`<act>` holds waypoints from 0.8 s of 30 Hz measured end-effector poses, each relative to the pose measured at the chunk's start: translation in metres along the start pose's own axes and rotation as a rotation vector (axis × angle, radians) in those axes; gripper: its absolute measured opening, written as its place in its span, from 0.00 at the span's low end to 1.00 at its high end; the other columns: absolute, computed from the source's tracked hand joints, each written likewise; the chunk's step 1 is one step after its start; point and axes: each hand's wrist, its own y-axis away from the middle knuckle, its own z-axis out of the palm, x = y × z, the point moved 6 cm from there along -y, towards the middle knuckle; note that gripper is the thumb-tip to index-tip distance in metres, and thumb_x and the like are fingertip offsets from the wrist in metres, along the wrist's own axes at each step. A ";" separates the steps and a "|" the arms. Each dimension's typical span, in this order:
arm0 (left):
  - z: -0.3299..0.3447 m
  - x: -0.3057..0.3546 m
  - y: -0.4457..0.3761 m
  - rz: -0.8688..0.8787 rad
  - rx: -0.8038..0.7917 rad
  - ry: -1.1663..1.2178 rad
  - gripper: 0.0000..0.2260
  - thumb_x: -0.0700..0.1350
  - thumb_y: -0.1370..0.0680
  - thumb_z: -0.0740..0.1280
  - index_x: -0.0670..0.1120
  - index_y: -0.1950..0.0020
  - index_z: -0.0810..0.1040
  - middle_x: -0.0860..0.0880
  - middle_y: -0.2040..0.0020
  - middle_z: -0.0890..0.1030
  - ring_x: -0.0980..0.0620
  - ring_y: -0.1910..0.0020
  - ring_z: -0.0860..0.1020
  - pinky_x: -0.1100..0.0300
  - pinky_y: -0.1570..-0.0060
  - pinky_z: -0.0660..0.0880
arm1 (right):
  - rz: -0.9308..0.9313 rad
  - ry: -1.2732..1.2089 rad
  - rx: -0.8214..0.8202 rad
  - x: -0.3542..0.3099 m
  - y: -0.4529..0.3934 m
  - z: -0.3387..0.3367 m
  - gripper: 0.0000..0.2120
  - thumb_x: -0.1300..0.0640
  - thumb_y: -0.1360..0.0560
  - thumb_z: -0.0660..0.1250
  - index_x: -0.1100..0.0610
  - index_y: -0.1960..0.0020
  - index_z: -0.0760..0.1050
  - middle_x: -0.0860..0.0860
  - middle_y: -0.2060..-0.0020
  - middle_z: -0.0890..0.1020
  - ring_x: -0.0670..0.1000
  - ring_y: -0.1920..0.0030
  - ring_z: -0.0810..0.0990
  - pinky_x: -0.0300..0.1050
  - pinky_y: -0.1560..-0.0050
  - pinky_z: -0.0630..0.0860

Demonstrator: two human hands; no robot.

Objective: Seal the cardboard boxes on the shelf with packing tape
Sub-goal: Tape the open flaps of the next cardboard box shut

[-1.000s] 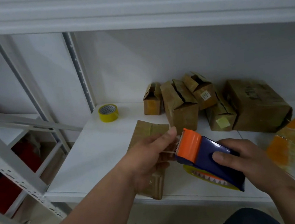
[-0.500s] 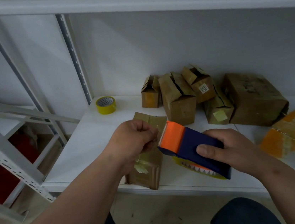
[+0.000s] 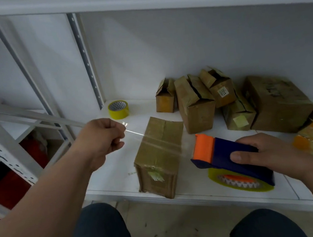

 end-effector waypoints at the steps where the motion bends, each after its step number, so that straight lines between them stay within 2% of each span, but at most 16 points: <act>1: 0.000 -0.006 -0.002 -0.016 0.000 -0.006 0.09 0.30 0.23 0.64 0.40 0.61 0.77 0.45 0.68 0.75 0.52 0.69 0.70 0.66 0.71 0.77 | 0.017 0.001 -0.027 0.001 -0.001 0.001 0.30 0.31 0.42 0.70 0.55 0.54 0.81 0.52 0.62 0.86 0.51 0.63 0.85 0.41 0.63 0.77; 4: 0.000 -0.018 -0.007 -0.049 -0.013 -0.019 0.08 0.30 0.23 0.64 0.39 0.60 0.78 0.44 0.66 0.76 0.52 0.69 0.71 0.65 0.70 0.78 | 0.069 0.026 -0.093 0.002 -0.002 0.003 0.43 0.23 0.50 0.69 0.58 0.52 0.81 0.54 0.60 0.86 0.54 0.60 0.85 0.54 0.54 0.80; 7: 0.001 -0.029 -0.011 -0.090 -0.016 -0.020 0.07 0.31 0.22 0.64 0.39 0.58 0.78 0.44 0.64 0.76 0.52 0.68 0.71 0.65 0.69 0.78 | 0.089 0.059 -0.121 -0.001 -0.006 0.004 0.47 0.20 0.53 0.67 0.58 0.52 0.81 0.54 0.59 0.86 0.54 0.60 0.85 0.57 0.51 0.80; 11: 0.001 -0.043 -0.016 -0.154 0.006 -0.009 0.07 0.31 0.22 0.64 0.39 0.58 0.78 0.44 0.64 0.77 0.52 0.68 0.71 0.64 0.71 0.77 | 0.099 0.100 -0.125 -0.003 -0.015 0.005 0.38 0.25 0.49 0.67 0.55 0.55 0.81 0.51 0.61 0.86 0.51 0.61 0.85 0.47 0.57 0.80; 16: 0.000 -0.056 -0.020 -0.197 0.025 -0.020 0.04 0.32 0.22 0.65 0.37 0.54 0.79 0.43 0.62 0.77 0.51 0.65 0.72 0.61 0.65 0.77 | 0.122 0.126 -0.146 0.001 -0.024 0.009 0.35 0.27 0.46 0.66 0.55 0.56 0.81 0.51 0.62 0.86 0.51 0.61 0.85 0.45 0.57 0.79; 20: 0.003 -0.075 -0.020 -0.272 0.038 -0.022 0.02 0.34 0.23 0.68 0.36 0.54 0.80 0.42 0.61 0.78 0.51 0.66 0.72 0.59 0.66 0.77 | 0.146 0.154 -0.151 0.009 -0.032 0.013 0.35 0.26 0.47 0.65 0.54 0.56 0.80 0.49 0.63 0.86 0.48 0.63 0.85 0.39 0.62 0.77; 22: 0.008 -0.087 -0.019 -0.305 0.023 -0.045 0.02 0.35 0.24 0.69 0.37 0.54 0.81 0.42 0.60 0.79 0.51 0.66 0.72 0.59 0.68 0.75 | 0.167 0.149 -0.154 0.015 -0.035 0.017 0.33 0.27 0.43 0.66 0.54 0.55 0.80 0.48 0.62 0.86 0.47 0.63 0.85 0.38 0.62 0.77; 24: 0.013 -0.096 -0.015 -0.314 -0.014 -0.104 0.02 0.37 0.24 0.70 0.39 0.54 0.82 0.45 0.62 0.80 0.52 0.66 0.72 0.60 0.69 0.74 | 0.176 0.146 -0.159 0.021 -0.040 0.024 0.27 0.32 0.39 0.66 0.54 0.55 0.80 0.48 0.62 0.86 0.47 0.62 0.85 0.39 0.61 0.78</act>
